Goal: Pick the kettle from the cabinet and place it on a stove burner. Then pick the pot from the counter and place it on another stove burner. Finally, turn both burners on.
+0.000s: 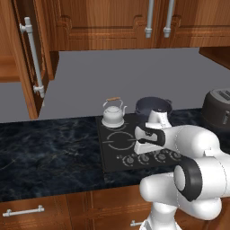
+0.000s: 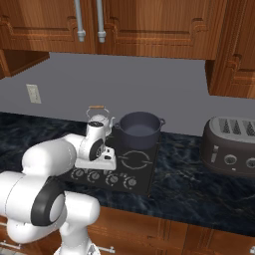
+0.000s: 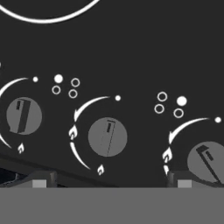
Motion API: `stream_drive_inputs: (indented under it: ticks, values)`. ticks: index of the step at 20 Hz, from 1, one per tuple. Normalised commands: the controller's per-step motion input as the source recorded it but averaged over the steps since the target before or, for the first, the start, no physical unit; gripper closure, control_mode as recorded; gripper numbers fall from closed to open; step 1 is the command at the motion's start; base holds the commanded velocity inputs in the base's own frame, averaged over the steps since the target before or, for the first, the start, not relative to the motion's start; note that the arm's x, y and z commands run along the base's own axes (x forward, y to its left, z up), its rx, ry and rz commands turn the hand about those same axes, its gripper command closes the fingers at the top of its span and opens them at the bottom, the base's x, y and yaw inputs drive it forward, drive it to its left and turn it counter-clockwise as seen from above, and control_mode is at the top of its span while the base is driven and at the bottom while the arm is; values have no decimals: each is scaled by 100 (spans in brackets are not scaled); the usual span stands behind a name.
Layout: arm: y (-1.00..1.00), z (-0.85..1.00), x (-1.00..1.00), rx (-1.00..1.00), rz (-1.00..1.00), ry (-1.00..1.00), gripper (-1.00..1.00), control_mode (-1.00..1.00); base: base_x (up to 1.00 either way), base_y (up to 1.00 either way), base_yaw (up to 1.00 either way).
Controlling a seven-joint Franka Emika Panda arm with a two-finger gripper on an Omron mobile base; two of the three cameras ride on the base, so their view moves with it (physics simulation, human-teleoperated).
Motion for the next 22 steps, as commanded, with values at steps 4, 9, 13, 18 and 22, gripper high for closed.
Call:
stream_drive_inputs:
  ticks: [4,9,13,18,22]
  values:
    - [9,-1,-4,0,-7,-2,-100,-100,0,0,0]
    - [14,-1,-5,0,-6,-3,-100,-100,0,0,0]
    - [8,-9,-3,0,-5,-7,-100,-100,0,0,0]
    - [0,-22,0,0,-1,-16,-100,-100,0,0,0]
    - [0,-19,0,0,0,-14,-100,-100,0,0,0]
